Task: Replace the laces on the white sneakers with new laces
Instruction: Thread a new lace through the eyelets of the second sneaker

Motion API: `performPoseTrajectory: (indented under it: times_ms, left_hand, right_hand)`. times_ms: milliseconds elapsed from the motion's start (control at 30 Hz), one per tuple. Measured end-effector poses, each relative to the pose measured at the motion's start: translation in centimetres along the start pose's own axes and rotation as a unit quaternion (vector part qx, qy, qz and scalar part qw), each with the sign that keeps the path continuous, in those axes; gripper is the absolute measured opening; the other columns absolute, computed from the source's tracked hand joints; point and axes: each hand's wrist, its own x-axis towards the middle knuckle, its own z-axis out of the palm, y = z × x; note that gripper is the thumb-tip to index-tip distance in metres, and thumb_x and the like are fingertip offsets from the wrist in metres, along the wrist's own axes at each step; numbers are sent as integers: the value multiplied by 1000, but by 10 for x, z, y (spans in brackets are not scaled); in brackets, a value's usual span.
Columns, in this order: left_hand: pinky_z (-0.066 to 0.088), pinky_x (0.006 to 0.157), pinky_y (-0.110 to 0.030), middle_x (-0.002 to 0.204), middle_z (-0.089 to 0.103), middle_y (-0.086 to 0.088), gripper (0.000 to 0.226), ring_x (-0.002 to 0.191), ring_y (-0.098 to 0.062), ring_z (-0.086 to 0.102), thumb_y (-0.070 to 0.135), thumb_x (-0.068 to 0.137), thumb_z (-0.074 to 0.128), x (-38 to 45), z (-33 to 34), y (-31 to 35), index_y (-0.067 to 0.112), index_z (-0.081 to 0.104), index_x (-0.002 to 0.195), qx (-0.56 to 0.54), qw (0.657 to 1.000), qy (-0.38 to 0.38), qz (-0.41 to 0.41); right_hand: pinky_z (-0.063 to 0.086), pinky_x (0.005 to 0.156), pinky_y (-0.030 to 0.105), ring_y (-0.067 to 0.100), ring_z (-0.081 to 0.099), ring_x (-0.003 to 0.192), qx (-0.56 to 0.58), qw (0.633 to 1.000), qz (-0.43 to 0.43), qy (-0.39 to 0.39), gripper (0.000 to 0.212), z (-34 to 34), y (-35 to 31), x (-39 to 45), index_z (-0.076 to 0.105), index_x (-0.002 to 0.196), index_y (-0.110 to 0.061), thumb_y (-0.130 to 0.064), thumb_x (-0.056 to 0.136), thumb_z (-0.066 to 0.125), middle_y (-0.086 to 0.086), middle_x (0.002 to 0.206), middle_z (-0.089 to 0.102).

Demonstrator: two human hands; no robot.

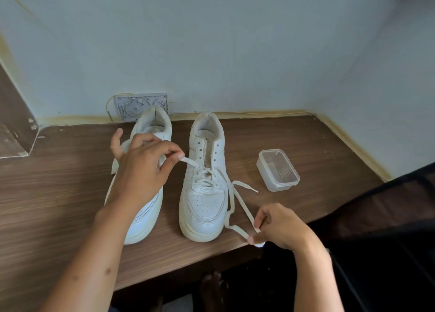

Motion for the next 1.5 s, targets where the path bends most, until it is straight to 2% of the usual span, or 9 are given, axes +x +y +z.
performPoseTrajectory:
  times_ms: [200, 233, 367, 500, 633, 867, 1133, 1333, 1500]
  left_hand:
    - [3, 112, -46, 84, 56, 23, 27, 108, -11, 49, 48, 92, 49, 0, 0, 5, 33, 70, 86, 4, 1000, 16, 2]
    - [4, 112, -47, 86, 57, 23, 25, 109, -11, 49, 46, 92, 50, 0, 1, 5, 33, 71, 87, 6, 1000, 17, 4]
    - [10, 111, -51, 99, 65, 17, 19, 112, -15, 49, 30, 94, 55, 0, 5, 6, 33, 73, 98, 4, 999, 20, 25]
    - [17, 108, -52, 109, 65, 13, 37, 113, -24, 52, 4, 91, 60, 0, 10, 9, 34, 73, 107, 18, 998, 11, 52]
    - [20, 106, -51, 111, 65, 12, 37, 112, -26, 53, 6, 84, 71, -1, 15, 14, 35, 73, 107, 42, 997, 8, 70]
    - [15, 111, -54, 92, 65, 17, 43, 102, -13, 56, 8, 92, 54, -1, 20, 16, 38, 67, 121, 67, 994, 9, 90]
    - [18, 109, -62, 111, 60, 9, 90, 108, -22, 55, -16, 66, 57, -3, 23, 16, 43, 54, 135, 135, 987, -42, 81]
    - [15, 111, -57, 107, 58, 14, 69, 104, -17, 55, -3, 80, 68, -1, 27, 17, 45, 55, 128, 125, 989, -25, 74]
    - [15, 112, -56, 103, 58, 16, 58, 98, -12, 56, 5, 86, 69, 0, 27, 17, 46, 54, 124, 96, 993, -8, 63]
  right_hand:
    - [49, 77, 31, 12, 59, 90, 66, 972, -50, 218, 4, 5, -10, 10, 62, 96, -23, -20, 94, 63, -5, 97, 62]
    - [48, 78, 30, 12, 58, 94, 60, 967, -67, 240, 15, 7, -11, 14, 63, 104, -24, -13, 96, 58, -4, 105, 60]
    - [44, 80, 24, 18, 60, 98, 6, 963, -110, 245, 31, 17, -19, 34, 61, 125, -15, -6, 95, 59, 2, 123, 51]
    - [38, 58, 18, 15, 59, 81, -27, 957, -105, 270, 18, 26, -24, 49, 67, 97, -12, 1, 91, 56, 3, 103, 62]
    - [34, 54, 15, 14, 58, 76, -21, 953, -109, 281, 20, 28, -25, 50, 67, 91, -15, 1, 90, 55, 0, 101, 58]
    - [43, 60, 18, 7, 60, 69, 124, 919, -117, 356, 14, 19, -37, 32, 65, 91, -16, -8, 94, 54, -6, 76, 65]
    - [53, 67, 13, -2, 65, 70, 269, 857, -168, 406, 5, 17, -49, 27, 69, 89, -17, -21, 90, 70, -13, 75, 67]
    - [46, 69, 6, -5, 62, 78, 271, 825, -280, 409, 14, 24, -62, 25, 62, 101, -15, -7, 91, 68, -14, 82, 65]
    - [51, 69, 17, 4, 62, 81, 223, 816, -336, 415, 13, 35, -74, 34, 69, 97, -14, -3, 92, 64, -5, 88, 64]
